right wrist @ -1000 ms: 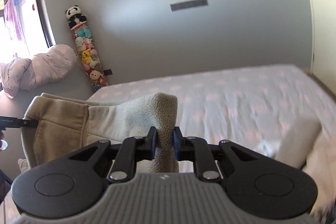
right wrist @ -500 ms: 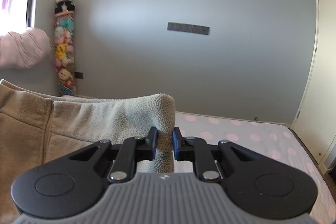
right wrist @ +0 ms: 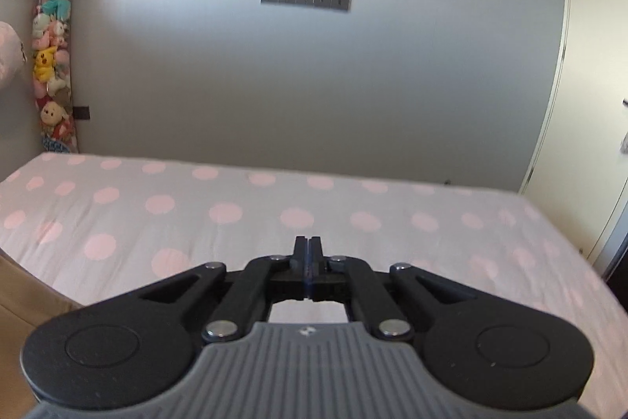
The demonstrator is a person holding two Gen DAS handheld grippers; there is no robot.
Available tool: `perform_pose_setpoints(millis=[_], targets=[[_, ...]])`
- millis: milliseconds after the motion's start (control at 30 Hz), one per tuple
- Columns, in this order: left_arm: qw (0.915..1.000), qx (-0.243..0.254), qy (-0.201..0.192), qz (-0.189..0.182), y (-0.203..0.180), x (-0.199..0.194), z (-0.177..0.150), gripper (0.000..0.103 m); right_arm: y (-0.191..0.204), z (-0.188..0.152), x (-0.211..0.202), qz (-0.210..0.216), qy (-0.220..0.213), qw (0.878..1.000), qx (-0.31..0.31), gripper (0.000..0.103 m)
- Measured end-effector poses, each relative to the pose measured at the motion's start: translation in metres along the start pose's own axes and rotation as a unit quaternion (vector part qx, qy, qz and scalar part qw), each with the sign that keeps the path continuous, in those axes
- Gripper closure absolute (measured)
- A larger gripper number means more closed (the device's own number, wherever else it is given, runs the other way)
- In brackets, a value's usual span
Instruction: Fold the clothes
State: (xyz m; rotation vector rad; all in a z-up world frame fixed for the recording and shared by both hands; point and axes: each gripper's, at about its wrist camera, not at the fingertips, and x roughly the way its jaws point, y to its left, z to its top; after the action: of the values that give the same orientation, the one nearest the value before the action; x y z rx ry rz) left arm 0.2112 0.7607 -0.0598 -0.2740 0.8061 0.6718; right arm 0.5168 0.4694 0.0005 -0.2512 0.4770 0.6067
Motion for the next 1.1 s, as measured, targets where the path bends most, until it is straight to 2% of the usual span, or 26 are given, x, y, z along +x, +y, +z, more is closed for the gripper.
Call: perform_pose_setpoints(millis=[33,67,100,133,167,233,333,433,567,733,767,800,833,867,933,967,1100], targets=[[0.9996,-0.008,0.003,0.027,0.003,0.005,-0.005,0.078,0.000,-0.007,0.010,0.009,0.023,1.000,0.000,0.096],[0.9992,-0.025,-0.003,0.031,0.009,0.005,-0.009,0.073,0.000,-0.016,0.019,0.022,0.044,0.999,0.004,0.093],[0.9985,-0.044,-0.009,0.032,0.016,0.004,-0.012,0.070,-0.001,-0.025,0.028,0.036,0.065,0.997,0.008,0.083],[0.9977,-0.056,-0.018,0.033,0.023,0.001,-0.015,0.060,-0.002,-0.035,0.035,0.049,0.076,0.996,0.013,0.070],[0.9968,-0.067,-0.027,0.035,0.030,-0.002,-0.018,0.053,-0.003,-0.045,0.041,0.059,0.083,0.995,0.017,0.057],[0.9952,-0.067,-0.044,0.056,0.043,-0.008,-0.026,0.053,0.004,-0.072,0.046,0.086,0.103,0.991,0.027,0.045],[0.9936,-0.081,-0.033,0.072,0.068,-0.001,-0.040,0.052,0.014,-0.102,0.063,0.109,0.131,0.984,0.053,0.040],[0.9929,-0.089,-0.007,0.078,0.093,0.028,-0.056,0.052,0.023,-0.121,0.082,0.129,0.149,0.977,0.086,0.032],[0.9910,-0.122,0.018,0.051,0.110,0.058,-0.081,0.052,0.028,-0.137,0.101,0.134,0.163,0.972,0.108,0.032],[0.9879,-0.147,0.007,0.049,0.110,0.076,-0.098,0.042,0.032,-0.147,0.122,0.132,0.173,0.968,0.125,0.032],[0.9882,-0.144,0.005,0.051,0.108,0.076,-0.098,0.041,0.032,-0.148,0.124,0.133,0.172,0.968,0.129,0.034],[0.9885,-0.142,0.003,0.053,0.106,0.076,-0.098,0.042,0.035,-0.148,0.125,0.142,0.169,0.966,0.130,0.052],[0.9893,-0.137,0.000,0.050,0.104,0.076,-0.098,0.049,0.040,-0.148,0.124,0.155,0.171,0.965,0.126,0.073],[0.9906,-0.132,-0.005,0.038,0.103,0.074,-0.097,0.067,0.048,-0.148,0.122,0.150,0.168,0.968,0.108,0.075],[0.9914,-0.130,-0.012,0.012,0.100,0.073,-0.094,0.091,0.061,-0.146,0.114,0.136,0.156,0.976,0.061,0.083],[0.9910,-0.133,-0.013,0.016,0.097,0.071,-0.093,0.093,0.061,-0.143,0.109,0.134,0.147,0.979,0.052,0.088],[0.9903,-0.128,-0.034,0.042,0.085,0.061,-0.084,0.099,0.057,-0.128,0.088,0.127,0.109,0.985,0.035,0.091]])
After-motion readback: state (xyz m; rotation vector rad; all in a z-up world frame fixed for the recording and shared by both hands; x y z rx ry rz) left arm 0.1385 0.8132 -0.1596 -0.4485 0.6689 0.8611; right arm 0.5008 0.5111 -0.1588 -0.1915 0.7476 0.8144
